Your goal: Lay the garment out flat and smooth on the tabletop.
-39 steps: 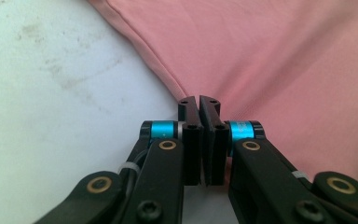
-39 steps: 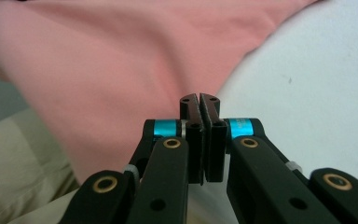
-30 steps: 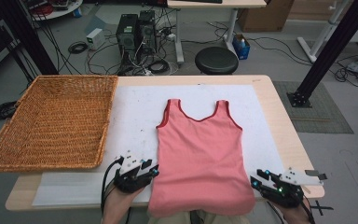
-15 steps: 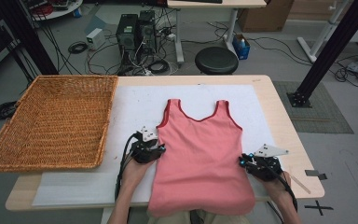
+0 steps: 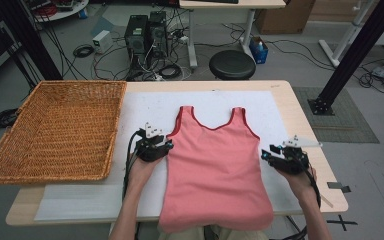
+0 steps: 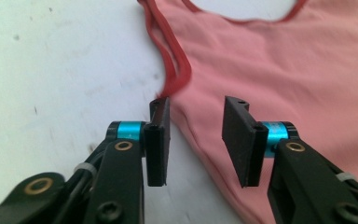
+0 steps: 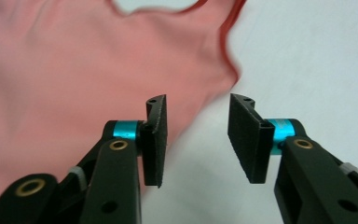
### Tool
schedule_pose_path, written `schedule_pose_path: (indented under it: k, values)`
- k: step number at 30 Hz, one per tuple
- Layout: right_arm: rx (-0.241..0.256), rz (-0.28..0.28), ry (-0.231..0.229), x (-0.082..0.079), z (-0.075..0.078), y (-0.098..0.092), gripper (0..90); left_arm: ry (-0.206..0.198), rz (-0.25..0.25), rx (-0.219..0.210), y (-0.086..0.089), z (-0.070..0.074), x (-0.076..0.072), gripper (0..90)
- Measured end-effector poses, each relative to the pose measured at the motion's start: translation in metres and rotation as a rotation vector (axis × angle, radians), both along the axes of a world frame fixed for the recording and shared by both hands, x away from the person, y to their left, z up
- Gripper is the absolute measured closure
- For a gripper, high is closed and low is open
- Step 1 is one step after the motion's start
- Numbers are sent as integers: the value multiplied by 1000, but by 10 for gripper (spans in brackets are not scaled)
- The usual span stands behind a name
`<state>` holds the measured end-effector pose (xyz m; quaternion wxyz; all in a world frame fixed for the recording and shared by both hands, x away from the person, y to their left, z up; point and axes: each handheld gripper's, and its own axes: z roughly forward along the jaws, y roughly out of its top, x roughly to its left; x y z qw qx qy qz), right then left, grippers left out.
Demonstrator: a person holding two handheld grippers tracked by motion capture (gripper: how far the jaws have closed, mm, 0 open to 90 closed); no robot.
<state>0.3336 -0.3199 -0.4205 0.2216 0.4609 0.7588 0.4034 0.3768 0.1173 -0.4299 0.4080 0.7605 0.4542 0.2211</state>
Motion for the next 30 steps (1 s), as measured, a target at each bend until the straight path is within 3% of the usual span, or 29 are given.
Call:
schedule_pose_path:
  k: [3,6,8,9,11,13,14,15,16,18,21,22,24,27,30]
  values:
    - [-1,-13,27,32,4,3,552,39,-5,-1,-2,-2,16,567]
    - [-71,-24,82,57,-8,9,529,60,-26,3,-7,-7,24,556]
    - [-102,-24,121,66,-19,11,528,64,-39,36,-12,-9,27,557]
    - [-114,-14,131,69,-23,14,534,69,-37,53,-13,-11,29,560]
    - [-133,32,111,71,-25,18,659,90,-38,80,-14,-15,31,594]
    - [-166,53,88,70,-24,21,803,93,-41,62,-11,-17,32,707]
    - [-173,51,86,71,-24,20,815,88,-29,65,-9,-16,33,802]
    - [-160,47,89,71,-24,18,836,85,-13,62,-7,-16,33,825]
    - [-160,47,89,71,-24,18,836,85,-13,62,-7,-16,33,835]
    - [-191,9,74,73,-23,13,846,101,10,22,-1,-18,35,835]
    - [-209,8,68,73,-23,12,825,93,-3,38,-1,-17,34,833]
    - [-204,14,70,73,-23,12,759,90,-7,36,-2,-15,34,815]
    - [-147,19,94,73,-21,11,619,57,-13,19,-3,-10,32,702]
    - [-70,36,87,73,-14,10,529,36,-56,2,-7,1,34,646]
    - [13,46,76,73,-7,10,539,15,-88,-21,-12,13,41,588]
